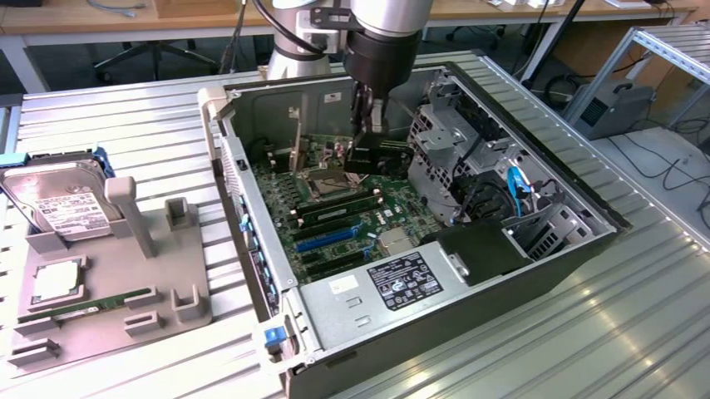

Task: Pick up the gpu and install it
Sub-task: 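Insert the gpu into the slot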

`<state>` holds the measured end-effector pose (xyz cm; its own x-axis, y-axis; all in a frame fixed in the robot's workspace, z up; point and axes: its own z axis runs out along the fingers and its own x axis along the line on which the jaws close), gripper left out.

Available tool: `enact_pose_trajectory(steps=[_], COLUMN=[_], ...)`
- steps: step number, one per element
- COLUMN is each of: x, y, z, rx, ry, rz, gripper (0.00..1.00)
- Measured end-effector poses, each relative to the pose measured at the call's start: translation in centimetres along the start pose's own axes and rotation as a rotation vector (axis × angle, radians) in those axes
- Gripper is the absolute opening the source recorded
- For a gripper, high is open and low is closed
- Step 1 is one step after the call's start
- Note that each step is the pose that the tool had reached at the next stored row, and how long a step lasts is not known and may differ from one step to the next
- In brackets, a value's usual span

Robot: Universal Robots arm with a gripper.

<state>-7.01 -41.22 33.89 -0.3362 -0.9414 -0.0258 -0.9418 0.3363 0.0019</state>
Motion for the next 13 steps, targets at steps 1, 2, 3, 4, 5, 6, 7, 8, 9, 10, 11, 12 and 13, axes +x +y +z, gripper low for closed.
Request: enact_pose_trajectory(steps=[1,2,3,4,5,6,7,8,9,10,11,12,13], x=[0.0,0.0,0.0,0.0,0.0,0.0,0.0,0.0,0.0,0.0,0.0,0.0,0.0], y=[0.0,0.0,0.0,0.0,0.0,0.0,0.0,0.0,0.0,0.0,0.0,0.0,0.0], z=[0.01,0.01,0.02,0.03,0.03,0.04,0.04,0.05,0.06,0.06,0.07,0.07,0.08], rx=[0.0,-0.0001,-0.0001,-0.0001,-0.0002,-0.0002,-0.0003,-0.0003,-0.0003,-0.0004,-0.0004,-0.0004,-0.0005], ry=[0.0,0.0001,0.0002,0.0002,0.0003,0.0003,0.0005,0.0005,0.0005,0.0006,0.0007,0.0007,0.0008], rz=[-0.002,-0.005,-0.007,-0.009,-0.011,-0.013,-0.015,-0.018,-0.02,-0.022,-0.025,-0.026,-0.03], gripper=[0.27,0.27,0.27,0.27,0.27,0.27,0.27,0.27,0.27,0.27,0.27,0.27,0.27])
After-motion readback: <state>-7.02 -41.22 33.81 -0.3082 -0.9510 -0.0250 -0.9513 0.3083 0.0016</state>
